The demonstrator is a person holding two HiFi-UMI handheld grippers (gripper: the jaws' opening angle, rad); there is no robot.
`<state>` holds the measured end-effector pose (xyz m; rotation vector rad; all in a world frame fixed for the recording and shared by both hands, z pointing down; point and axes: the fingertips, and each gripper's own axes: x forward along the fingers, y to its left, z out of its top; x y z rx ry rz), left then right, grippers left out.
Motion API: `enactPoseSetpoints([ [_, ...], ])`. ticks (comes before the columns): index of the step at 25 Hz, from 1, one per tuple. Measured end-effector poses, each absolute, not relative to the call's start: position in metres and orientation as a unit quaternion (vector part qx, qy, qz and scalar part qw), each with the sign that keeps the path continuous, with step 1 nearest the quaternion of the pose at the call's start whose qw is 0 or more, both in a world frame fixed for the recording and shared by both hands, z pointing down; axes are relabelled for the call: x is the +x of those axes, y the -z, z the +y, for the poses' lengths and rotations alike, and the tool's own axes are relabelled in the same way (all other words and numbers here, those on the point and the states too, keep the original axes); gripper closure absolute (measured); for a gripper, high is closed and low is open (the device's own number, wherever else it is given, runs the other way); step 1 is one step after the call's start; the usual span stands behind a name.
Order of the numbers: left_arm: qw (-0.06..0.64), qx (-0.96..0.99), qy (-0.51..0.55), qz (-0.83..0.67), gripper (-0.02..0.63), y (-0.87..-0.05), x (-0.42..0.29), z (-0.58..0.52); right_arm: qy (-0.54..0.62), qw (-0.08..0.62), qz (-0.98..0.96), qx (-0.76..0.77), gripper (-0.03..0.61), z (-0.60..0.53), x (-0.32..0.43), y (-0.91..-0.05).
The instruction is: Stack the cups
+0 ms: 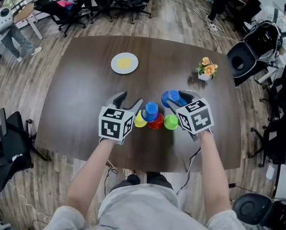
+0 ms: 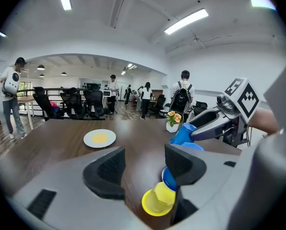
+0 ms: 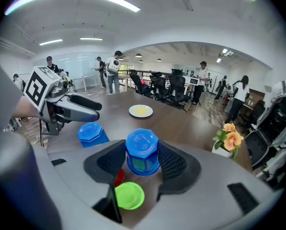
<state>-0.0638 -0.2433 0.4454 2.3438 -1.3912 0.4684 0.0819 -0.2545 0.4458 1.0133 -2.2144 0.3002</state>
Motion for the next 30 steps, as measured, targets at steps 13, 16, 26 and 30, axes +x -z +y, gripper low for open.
enactPoseSetpoints([
  [13,0.178,0.857,-0.171,-0.453,0.356,-0.442,-0.055,-0.218,-0.12,0.35,-0.836,0.405,0.36,-0.201,0.083,-0.438],
  [16,0.174,0.857,-0.172,-0.453,0.356,-0.441,-0.054,-0.215,-0.125,0.358,-0.839,0.39,0.36,-0.194,0.079,-0.442],
  [26,0.174,0.849,-0.171,-0.468,0.356,-0.441,-0.054,-0.207,-0.134,0.382,-0.839,0.363,0.359,-0.187,0.08,-0.452],
  [30,0.175,0.846,-0.169,-0.474,0.356,-0.44,-0.054,-0.205,-0.13,0.384,-0.841,0.357,0.359,-0.187,0.079,-0.453],
])
